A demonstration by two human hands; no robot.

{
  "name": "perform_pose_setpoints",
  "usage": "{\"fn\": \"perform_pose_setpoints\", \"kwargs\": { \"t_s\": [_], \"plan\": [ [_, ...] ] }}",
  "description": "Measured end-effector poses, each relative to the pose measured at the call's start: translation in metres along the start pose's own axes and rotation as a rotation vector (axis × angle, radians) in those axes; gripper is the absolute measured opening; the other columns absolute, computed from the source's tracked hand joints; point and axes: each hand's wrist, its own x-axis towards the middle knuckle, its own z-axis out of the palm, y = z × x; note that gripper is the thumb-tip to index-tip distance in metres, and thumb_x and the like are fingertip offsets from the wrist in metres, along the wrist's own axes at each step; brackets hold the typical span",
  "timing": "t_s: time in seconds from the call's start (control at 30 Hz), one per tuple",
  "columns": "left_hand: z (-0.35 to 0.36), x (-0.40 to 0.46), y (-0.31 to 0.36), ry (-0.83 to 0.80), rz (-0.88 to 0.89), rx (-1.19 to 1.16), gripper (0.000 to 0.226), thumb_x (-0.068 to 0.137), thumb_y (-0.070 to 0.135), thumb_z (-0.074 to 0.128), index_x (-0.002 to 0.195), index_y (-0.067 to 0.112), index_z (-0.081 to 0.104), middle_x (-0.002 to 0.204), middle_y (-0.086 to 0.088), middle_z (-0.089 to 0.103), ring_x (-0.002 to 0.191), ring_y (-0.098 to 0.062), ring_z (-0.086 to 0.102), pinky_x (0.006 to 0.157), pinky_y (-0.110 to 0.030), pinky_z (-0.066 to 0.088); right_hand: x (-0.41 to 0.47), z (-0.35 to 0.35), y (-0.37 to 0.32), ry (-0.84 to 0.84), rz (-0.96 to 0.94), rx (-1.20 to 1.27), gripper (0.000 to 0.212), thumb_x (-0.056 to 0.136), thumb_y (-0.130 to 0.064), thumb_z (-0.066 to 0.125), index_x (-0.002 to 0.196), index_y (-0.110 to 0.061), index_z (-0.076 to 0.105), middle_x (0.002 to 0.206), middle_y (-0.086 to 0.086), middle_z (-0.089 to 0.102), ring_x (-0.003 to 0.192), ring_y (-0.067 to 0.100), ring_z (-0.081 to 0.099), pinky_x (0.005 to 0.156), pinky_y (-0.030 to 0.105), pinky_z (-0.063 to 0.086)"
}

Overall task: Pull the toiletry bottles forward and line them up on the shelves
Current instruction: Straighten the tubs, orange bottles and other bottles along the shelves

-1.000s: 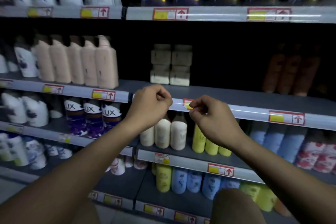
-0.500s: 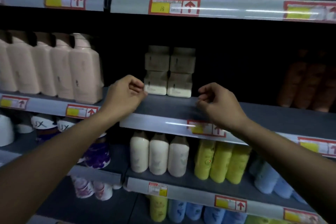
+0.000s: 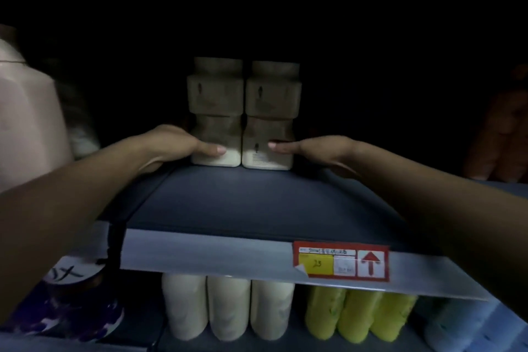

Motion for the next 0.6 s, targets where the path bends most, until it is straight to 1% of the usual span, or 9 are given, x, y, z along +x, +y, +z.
{"fn": "perform_pose_setpoints", "kwargs": {
  "t_s": [0.1, 0.2, 0.27, 0.33, 0.4, 0.43, 0.5, 0.53, 0.6],
  "plan": [
    [0.005, 0.008, -0.005, 0.078, 0.034, -0.067, 0.085, 0.058, 0.039, 0.098, 0.128, 0.003, 0.067, 0.122, -0.005, 0.066, 0.101, -0.020, 0.063, 0.092, -0.028, 0.047, 0.019, 0.005, 0.011, 0.105, -0.060, 0.021, 0.060, 0.076, -0.048, 0.085, 0.126, -0.019, 0.068, 0.128, -0.010, 0.066, 0.117, 0.010, 0.061, 0.106, 0.023, 0.040],
    [0.005, 0.006, -0.005, 0.089, 0.093, -0.065, 0.078, 0.057, 0.037, 0.098, 0.124, 0.008, 0.070, 0.115, 0.004, 0.066, 0.097, -0.015, 0.063, 0.091, -0.025, 0.047, 0.023, 0.005, 0.012, 0.141, -0.062, -0.009, 0.073, 0.073, -0.049, 0.087, 0.133, -0.015, 0.065, 0.134, -0.006, 0.064, 0.122, 0.016, 0.059, 0.105, 0.023, 0.038],
    [0.005, 0.005, -0.005, 0.076, 0.105, -0.043, 0.066, 0.057, 0.037, 0.099, 0.112, 0.011, 0.073, 0.110, 0.004, 0.070, 0.090, -0.010, 0.065, 0.086, -0.022, 0.049, 0.020, 0.005, 0.009, 0.102, -0.044, -0.030, 0.074, 0.073, -0.051, 0.085, 0.133, -0.013, 0.065, 0.133, -0.004, 0.063, 0.118, 0.017, 0.059, 0.098, 0.023, 0.039],
    [0.003, -0.004, -0.002, 0.066, 0.103, -0.018, 0.041, 0.063, 0.034, 0.097, 0.087, 0.015, 0.069, 0.090, 0.006, 0.067, 0.076, -0.004, 0.059, 0.067, -0.017, 0.047, 0.014, 0.001, 0.008, 0.093, -0.039, -0.062, 0.061, 0.072, -0.051, 0.086, 0.119, -0.016, 0.071, 0.120, -0.010, 0.066, 0.106, 0.011, 0.061, 0.092, 0.021, 0.042],
    [0.000, -0.009, -0.003, 0.081, 0.135, 0.004, 0.036, 0.064, 0.032, 0.096, 0.077, 0.016, 0.066, 0.080, 0.008, 0.066, 0.070, -0.002, 0.059, 0.053, -0.013, 0.043, 0.005, -0.003, 0.008, 0.121, -0.049, -0.123, 0.042, 0.070, -0.054, 0.086, 0.091, -0.021, 0.072, 0.095, -0.010, 0.069, 0.085, 0.007, 0.063, 0.073, 0.017, 0.047],
    [-0.003, -0.012, -0.004, 0.085, 0.149, 0.012, 0.037, 0.062, 0.033, 0.097, 0.076, 0.015, 0.068, 0.078, 0.009, 0.067, 0.068, -0.002, 0.061, 0.050, -0.011, 0.043, 0.000, -0.004, 0.008, 0.135, -0.055, -0.157, 0.041, 0.069, -0.056, 0.086, 0.083, -0.022, 0.069, 0.086, -0.009, 0.066, 0.078, 0.006, 0.060, 0.065, 0.017, 0.046],
    [-0.008, -0.024, -0.005, 0.082, 0.168, 0.031, 0.053, 0.050, 0.042, 0.101, 0.082, 0.013, 0.072, 0.080, 0.007, 0.073, 0.073, -0.007, 0.069, 0.059, -0.012, 0.052, -0.009, -0.005, 0.008, 0.173, -0.093, -0.202, 0.050, 0.065, -0.059, 0.087, 0.088, -0.019, 0.070, 0.087, -0.007, 0.066, 0.079, 0.009, 0.061, 0.066, 0.022, 0.049],
    [-0.011, -0.027, -0.007, 0.075, 0.190, 0.040, 0.070, 0.039, 0.052, 0.102, 0.089, 0.012, 0.074, 0.086, 0.004, 0.077, 0.081, -0.012, 0.074, 0.073, -0.020, 0.059, -0.014, -0.004, 0.008, 0.190, -0.120, -0.205, 0.058, 0.061, -0.060, 0.089, 0.096, -0.017, 0.071, 0.092, -0.006, 0.068, 0.084, 0.011, 0.063, 0.073, 0.025, 0.052],
    [-0.015, -0.030, -0.016, 0.040, 0.240, 0.009, 0.102, 0.021, 0.064, 0.100, 0.105, 0.014, 0.074, 0.098, 0.003, 0.080, 0.094, -0.017, 0.077, 0.093, -0.039, 0.060, -0.027, 0.000, 0.008, 0.189, -0.179, -0.174, 0.080, 0.048, -0.063, 0.093, 0.111, -0.018, 0.071, 0.104, -0.006, 0.073, 0.095, 0.013, 0.068, 0.089, 0.031, 0.057]
  ]
}}
